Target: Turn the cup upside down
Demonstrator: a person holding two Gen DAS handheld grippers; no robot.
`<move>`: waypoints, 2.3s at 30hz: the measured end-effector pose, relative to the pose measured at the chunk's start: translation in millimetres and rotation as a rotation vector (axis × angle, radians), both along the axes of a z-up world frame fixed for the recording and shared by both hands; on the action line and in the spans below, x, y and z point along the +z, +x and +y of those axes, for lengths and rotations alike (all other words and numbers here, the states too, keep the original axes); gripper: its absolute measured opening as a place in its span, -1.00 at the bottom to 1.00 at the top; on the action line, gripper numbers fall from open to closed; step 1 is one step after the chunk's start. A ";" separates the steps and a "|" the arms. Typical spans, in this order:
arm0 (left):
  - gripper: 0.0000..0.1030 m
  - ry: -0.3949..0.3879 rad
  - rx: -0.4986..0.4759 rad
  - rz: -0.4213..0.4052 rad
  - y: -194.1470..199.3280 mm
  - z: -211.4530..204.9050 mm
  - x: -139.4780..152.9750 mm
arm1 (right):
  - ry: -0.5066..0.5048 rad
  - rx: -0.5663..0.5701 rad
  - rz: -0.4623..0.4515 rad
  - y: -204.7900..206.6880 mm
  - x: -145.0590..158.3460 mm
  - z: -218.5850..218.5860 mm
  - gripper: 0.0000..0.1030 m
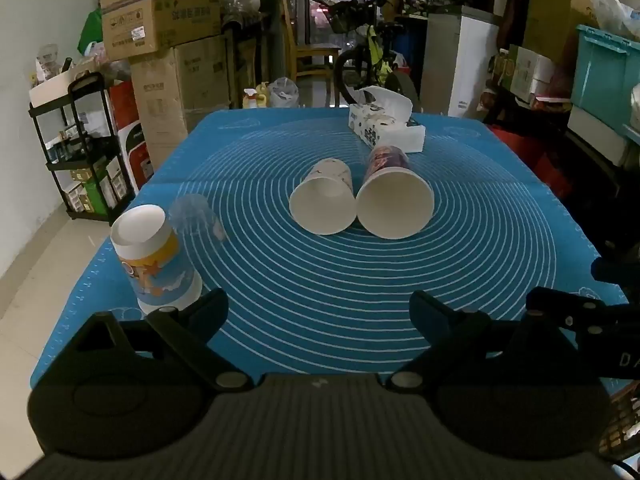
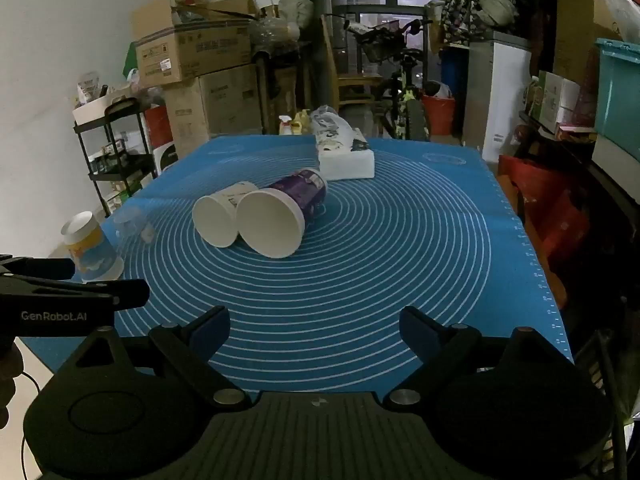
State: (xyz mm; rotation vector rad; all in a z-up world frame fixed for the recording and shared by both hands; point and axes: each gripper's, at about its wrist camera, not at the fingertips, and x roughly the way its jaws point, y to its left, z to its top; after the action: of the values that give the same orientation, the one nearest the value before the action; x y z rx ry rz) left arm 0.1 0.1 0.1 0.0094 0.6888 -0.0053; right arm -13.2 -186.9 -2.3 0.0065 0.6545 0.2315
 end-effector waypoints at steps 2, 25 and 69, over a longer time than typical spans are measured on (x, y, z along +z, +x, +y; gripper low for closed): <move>0.87 0.002 0.001 0.000 0.1 0.2 0.0 | -0.001 0.000 -0.001 0.1 0.1 0.0 0.79; 0.87 0.005 -0.004 0.008 4.7 0.1 -2.7 | -0.008 0.001 0.012 1.2 -1.9 1.4 0.79; 0.87 0.016 -0.004 0.009 2.7 -1.5 -1.3 | -0.009 0.000 0.019 3.6 -2.6 1.5 0.78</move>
State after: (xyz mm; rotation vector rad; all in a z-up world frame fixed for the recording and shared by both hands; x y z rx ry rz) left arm 2.8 -1.4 -1.3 0.0260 0.6974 -0.0042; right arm -9.6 -185.4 -5.0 0.0003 0.6744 0.2291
